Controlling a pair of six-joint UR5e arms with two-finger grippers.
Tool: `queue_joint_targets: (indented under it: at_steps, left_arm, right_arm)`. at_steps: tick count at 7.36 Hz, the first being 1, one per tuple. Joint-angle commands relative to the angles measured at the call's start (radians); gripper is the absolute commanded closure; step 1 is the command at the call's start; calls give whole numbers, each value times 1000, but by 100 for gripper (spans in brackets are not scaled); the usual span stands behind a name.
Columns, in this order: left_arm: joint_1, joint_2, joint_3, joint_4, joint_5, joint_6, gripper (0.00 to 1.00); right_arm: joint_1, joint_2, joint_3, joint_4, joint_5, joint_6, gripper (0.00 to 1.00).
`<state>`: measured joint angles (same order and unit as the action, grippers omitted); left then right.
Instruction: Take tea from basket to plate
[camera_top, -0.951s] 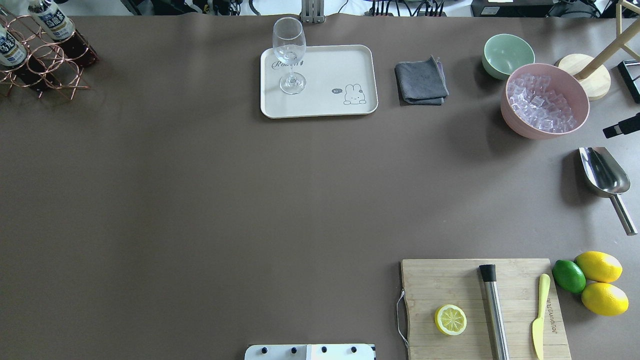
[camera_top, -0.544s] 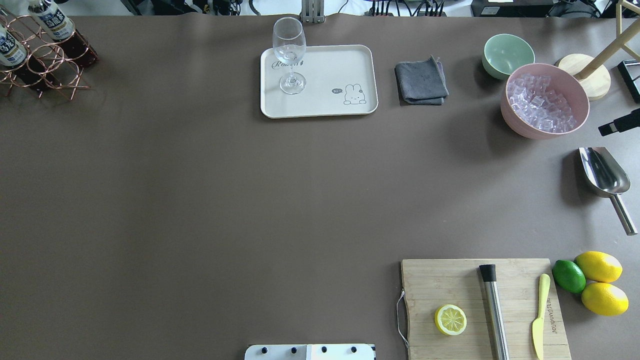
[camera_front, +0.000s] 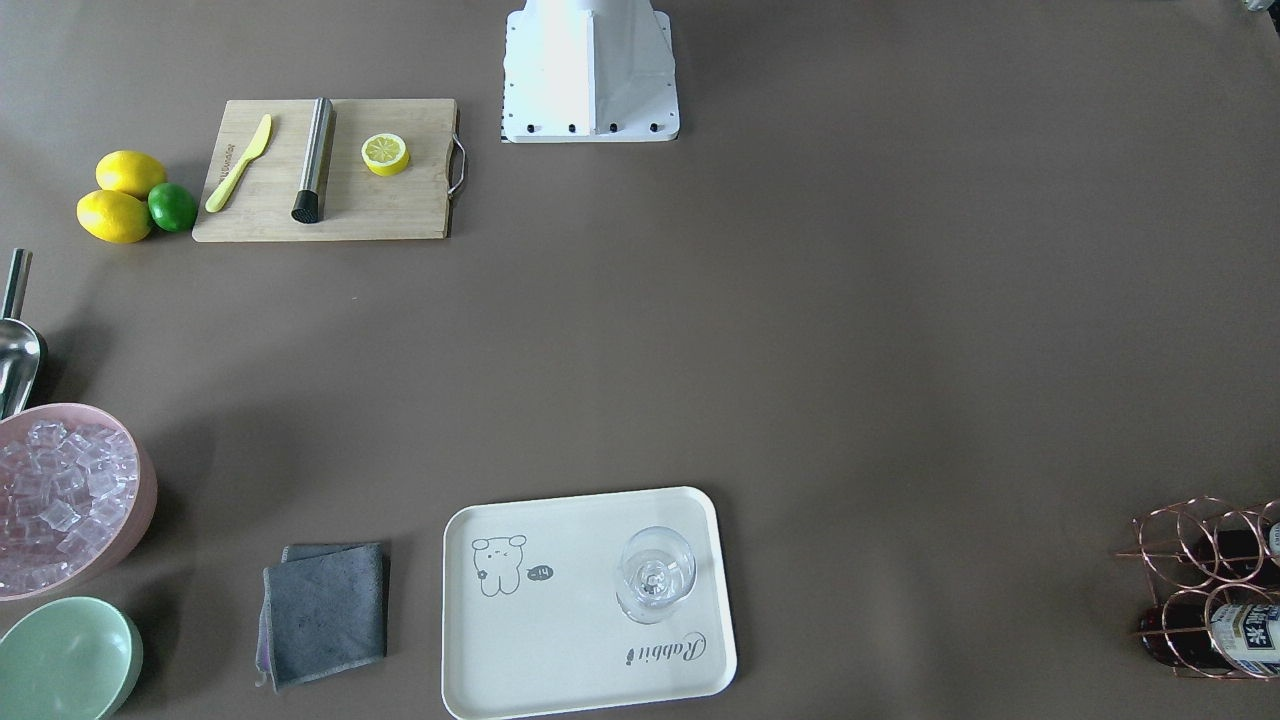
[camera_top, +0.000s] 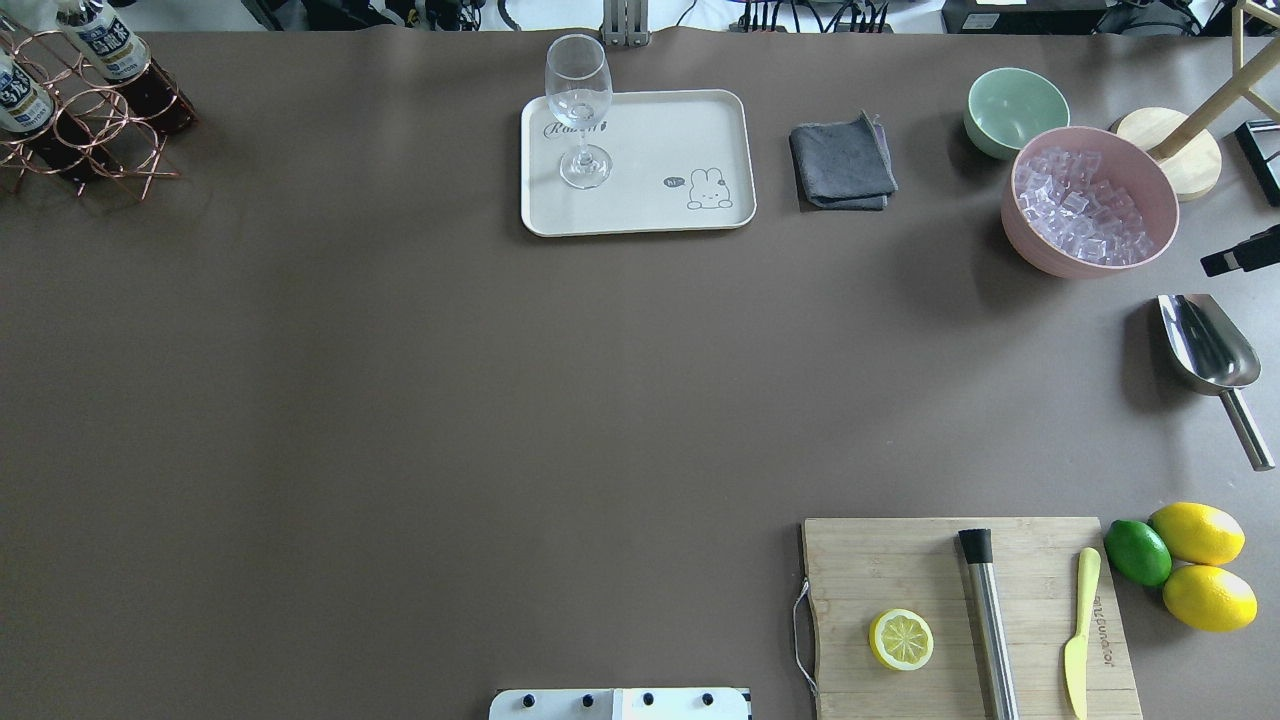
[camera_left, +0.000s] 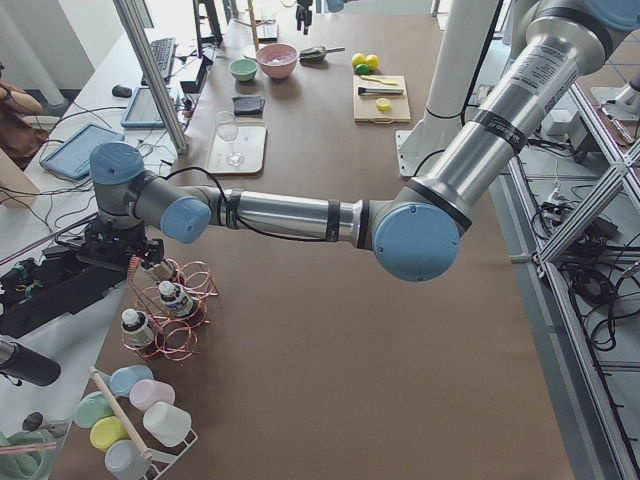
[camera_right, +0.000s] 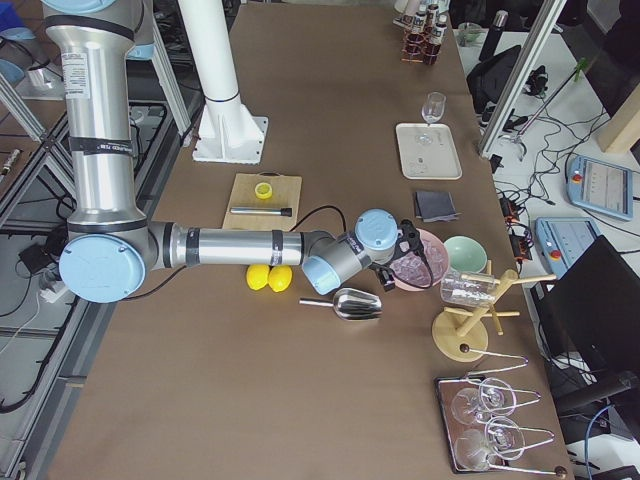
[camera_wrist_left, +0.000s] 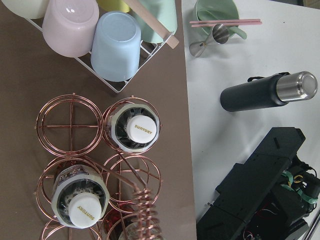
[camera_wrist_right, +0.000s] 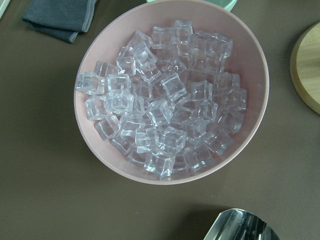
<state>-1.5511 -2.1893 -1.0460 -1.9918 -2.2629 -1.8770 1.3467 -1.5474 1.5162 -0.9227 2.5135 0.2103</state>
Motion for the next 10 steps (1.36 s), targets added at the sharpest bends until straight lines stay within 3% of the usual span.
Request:
queue_joint_targets:
  at_steps: [1, 3, 6, 7, 8, 10]
  left_arm:
    - [12, 8, -8, -13, 0, -4, 36]
    - [11, 23, -26, -13, -1, 4, 57]
    - [8, 59, -61, -13, -3, 15, 67]
    - [3, 60, -62, -13, -3, 28, 77]
    - [2, 60, -71, -7, -3, 19, 100]
    - [-18, 63, -177, 92, -7, -17, 100]
  right_arm:
    - [0, -2, -5, 7, 1, 3, 0]
    - [0, 0, 4, 8, 1, 4, 0]
    - [-1, -3, -21, 65, 1, 3, 0]
    - [-3, 9, -16, 102, 4, 1, 0]
    - [-6, 9, -24, 151, 20, 4, 0]
    - [-75, 26, -24, 329, 42, 4, 0]
